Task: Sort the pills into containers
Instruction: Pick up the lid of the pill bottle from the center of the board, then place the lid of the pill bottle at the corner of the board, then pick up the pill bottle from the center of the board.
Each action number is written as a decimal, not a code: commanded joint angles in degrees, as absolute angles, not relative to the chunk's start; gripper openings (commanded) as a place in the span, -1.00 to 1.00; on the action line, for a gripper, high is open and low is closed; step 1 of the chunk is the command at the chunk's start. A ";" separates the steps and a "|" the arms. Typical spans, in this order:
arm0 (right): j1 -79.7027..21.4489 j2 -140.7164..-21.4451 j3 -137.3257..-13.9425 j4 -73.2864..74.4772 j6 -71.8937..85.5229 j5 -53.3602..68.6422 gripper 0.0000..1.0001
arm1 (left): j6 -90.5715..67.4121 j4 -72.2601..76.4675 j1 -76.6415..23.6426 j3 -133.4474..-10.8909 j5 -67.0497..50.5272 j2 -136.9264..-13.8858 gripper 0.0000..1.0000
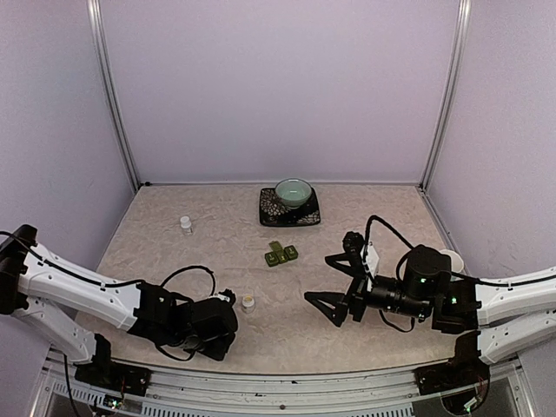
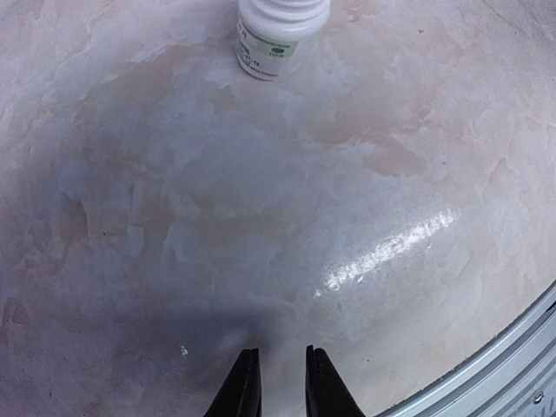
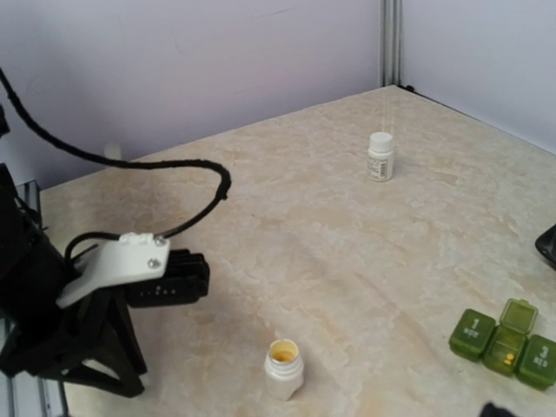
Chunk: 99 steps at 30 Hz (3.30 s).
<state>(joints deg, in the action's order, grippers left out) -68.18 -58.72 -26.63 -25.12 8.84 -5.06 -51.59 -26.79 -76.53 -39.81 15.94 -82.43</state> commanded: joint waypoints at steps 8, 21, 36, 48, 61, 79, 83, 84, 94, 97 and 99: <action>-68.49 -61.17 -29.11 -27.35 9.01 -0.49 1.00 | -50.52 -27.11 -77.36 -41.56 20.65 -71.66 -0.48; -68.46 -69.47 -34.83 -28.06 7.33 3.18 1.00 | -66.47 -46.74 -75.72 -44.21 35.73 -60.53 0.52; -68.47 -72.47 -37.97 -26.48 6.37 5.56 1.00 | -88.76 -64.25 -65.20 -47.22 44.75 -51.81 0.97; -68.47 -72.72 -38.60 -25.47 6.59 5.61 1.00 | -89.89 -65.89 -54.84 -48.14 46.76 -53.10 0.98; -68.48 -74.88 -40.80 -23.97 6.68 7.78 1.00 | -82.15 -54.66 -16.42 -45.00 35.46 -53.53 0.93; -68.46 -74.79 -42.62 -20.40 4.95 9.53 1.00 | -52.23 -38.24 8.42 -41.04 20.79 -64.14 0.98; -68.47 -74.62 -42.46 -20.98 4.25 9.41 1.00 | -44.41 -41.89 8.44 -46.20 20.68 -70.57 0.98; -68.47 -74.66 -42.39 -21.22 4.16 9.53 1.00 | -43.30 -42.11 8.39 -46.60 20.29 -71.41 0.98; -68.39 -76.62 -41.93 -20.24 6.63 5.42 1.00 | -42.08 -35.38 -2.36 -45.38 16.06 -67.54 0.98; -68.42 -78.17 -42.00 -20.30 8.04 4.80 1.00 | -40.15 -34.80 -9.52 -47.32 16.80 -69.30 0.98; -68.31 -79.32 -42.39 -20.05 9.18 3.53 0.98 | -39.07 -33.74 -13.99 -48.09 16.30 -70.16 0.98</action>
<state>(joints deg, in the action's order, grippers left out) -68.18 -77.14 -41.21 -20.62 6.68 6.17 -42.48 -36.75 -7.20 -45.43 17.12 -68.71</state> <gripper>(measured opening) 0.998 0.988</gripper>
